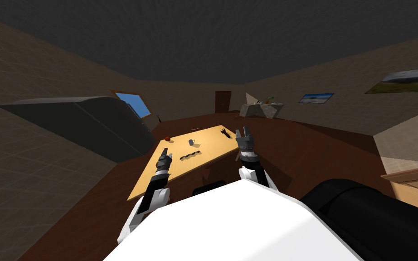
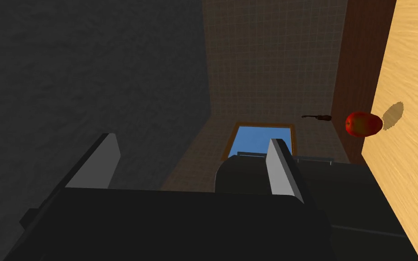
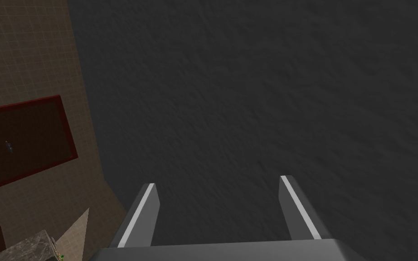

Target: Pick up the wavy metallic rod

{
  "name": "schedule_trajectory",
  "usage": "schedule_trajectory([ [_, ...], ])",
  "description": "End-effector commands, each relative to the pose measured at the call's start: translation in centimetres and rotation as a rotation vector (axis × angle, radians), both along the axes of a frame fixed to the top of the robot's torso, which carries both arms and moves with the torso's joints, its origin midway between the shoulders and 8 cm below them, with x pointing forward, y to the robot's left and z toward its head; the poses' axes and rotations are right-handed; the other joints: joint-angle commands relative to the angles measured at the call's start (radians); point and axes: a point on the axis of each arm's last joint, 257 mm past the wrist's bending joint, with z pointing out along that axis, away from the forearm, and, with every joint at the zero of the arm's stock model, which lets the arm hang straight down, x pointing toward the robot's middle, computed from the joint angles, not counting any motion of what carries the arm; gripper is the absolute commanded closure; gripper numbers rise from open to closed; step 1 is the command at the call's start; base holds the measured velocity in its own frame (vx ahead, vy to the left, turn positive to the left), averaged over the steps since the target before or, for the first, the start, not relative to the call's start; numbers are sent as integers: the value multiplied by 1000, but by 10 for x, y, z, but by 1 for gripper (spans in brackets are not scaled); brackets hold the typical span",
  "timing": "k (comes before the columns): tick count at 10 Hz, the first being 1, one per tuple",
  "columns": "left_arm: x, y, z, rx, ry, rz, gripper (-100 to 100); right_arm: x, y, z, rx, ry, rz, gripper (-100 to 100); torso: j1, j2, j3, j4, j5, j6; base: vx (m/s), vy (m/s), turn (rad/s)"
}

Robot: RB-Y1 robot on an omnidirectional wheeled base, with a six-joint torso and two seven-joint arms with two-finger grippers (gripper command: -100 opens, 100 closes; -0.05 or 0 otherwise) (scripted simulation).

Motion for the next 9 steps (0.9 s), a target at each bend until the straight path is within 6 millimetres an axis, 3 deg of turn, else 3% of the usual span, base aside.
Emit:
schedule_trajectory([
  [1, 10, 6, -25, -38, 71, -3, -100, 0, 0, 0, 0, 0, 0, 0, 0, 0, 0, 0, 0, 0, 10, -22, -241],
  [6, 22, 21, -75, -91, 205, 9, -100, 0, 0, 0, 0, 0, 0, 0, 0, 0, 0, 0, 0, 0, 7, -12, -96],
  [7, 27, 27, -93, -117, 258, 14, -100, 0, 0, 0, 0, 0, 0, 0, 0, 1, 0, 0, 0, -1, 8, -15, -158],
  [8, 26, 27, -96, -118, 263, 16, -100, 0, 0, 0, 0, 0, 0, 0, 0, 0, 0, 0, 0, 0, 9, -9, -68],
  [9, 31, 34, -114, -144, 317, 22, -100, 0, 0, 0, 0, 0, 0, 0, 0, 0, 0, 0, 0, -1, 9, -15, -147],
])
